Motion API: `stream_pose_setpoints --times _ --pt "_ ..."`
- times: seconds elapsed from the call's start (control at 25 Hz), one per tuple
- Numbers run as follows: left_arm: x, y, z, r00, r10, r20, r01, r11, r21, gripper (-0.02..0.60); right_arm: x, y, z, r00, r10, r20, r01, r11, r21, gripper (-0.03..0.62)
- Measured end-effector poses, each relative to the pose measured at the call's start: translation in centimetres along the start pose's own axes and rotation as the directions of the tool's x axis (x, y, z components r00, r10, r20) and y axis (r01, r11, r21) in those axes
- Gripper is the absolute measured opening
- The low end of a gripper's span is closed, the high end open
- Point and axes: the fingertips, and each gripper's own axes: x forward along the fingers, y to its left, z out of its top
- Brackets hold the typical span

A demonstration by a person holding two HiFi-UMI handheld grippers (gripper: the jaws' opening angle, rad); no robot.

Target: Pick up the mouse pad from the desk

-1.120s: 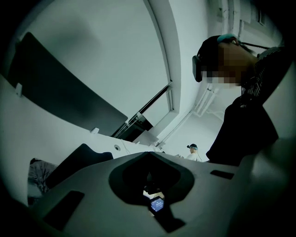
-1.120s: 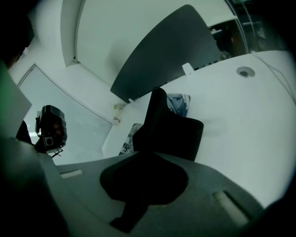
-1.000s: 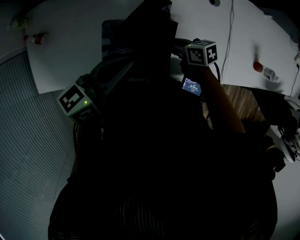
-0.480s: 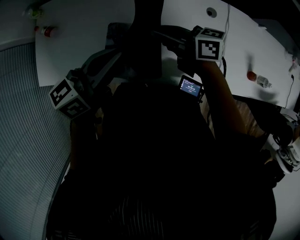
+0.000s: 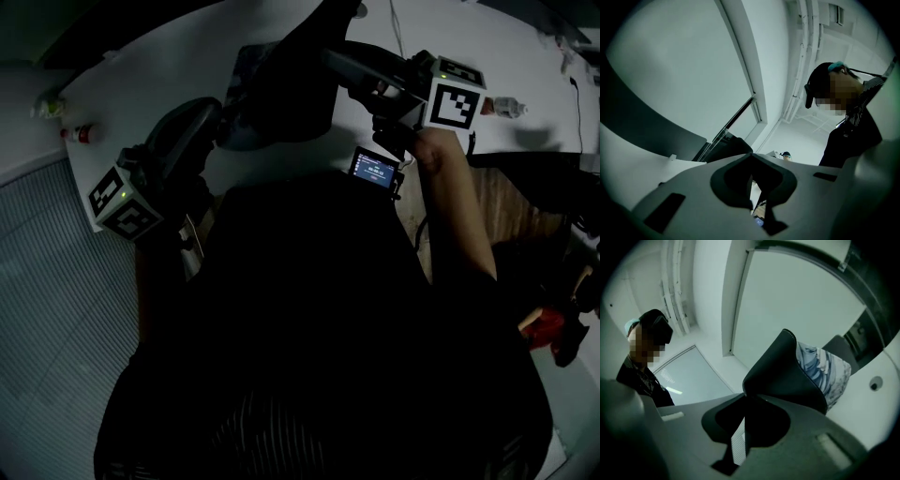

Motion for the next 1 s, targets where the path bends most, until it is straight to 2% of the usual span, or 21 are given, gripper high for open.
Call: stream_pose_setpoints --times 0.08,0.2,0.4,0.52,0.68,1.0 --pt "0.0 -1.4 0.1 0.999 -0.050 0.009 0.049 0.997 0.055 0.009 -2.4 2.2 1.1 0.997 -0.039 0.066 0.043 0.997 -0.060 0.018" --pt "-0.5 -2.5 0.2 0.983 -0.173 0.060 0.162 0.974 0.158 0.009 -3.7 7.4 3.6 0.989 -0.053 0.136 0.086 0.965 -0.249 0.018" --pt "-1.7 -3.9 0.3 0.972 -0.228 0.063 0.210 0.953 0.221 0.009 -5.1 13.6 5.1 0.970 0.002 0.244 0.086 0.933 -0.349 0.018" --pt "-1.7 -4.5 0.4 0.971 -0.232 0.062 0.207 0.940 0.269 0.009 -6.4 15.4 5.7 0.964 0.000 0.266 0.108 0.914 -0.390 0.018" --pt "-1.8 -5.0 1.0 0.980 -0.191 0.062 0.159 0.925 0.345 0.009 -7.4 16.4 6.3 0.960 -0.017 0.280 0.139 0.895 -0.424 0.017" --pt "-0.8 -4.9 0.6 0.987 -0.161 0.025 0.143 0.928 0.345 0.009 -6.7 14.7 4.9 0.967 -0.033 0.254 0.129 0.919 -0.372 0.018"
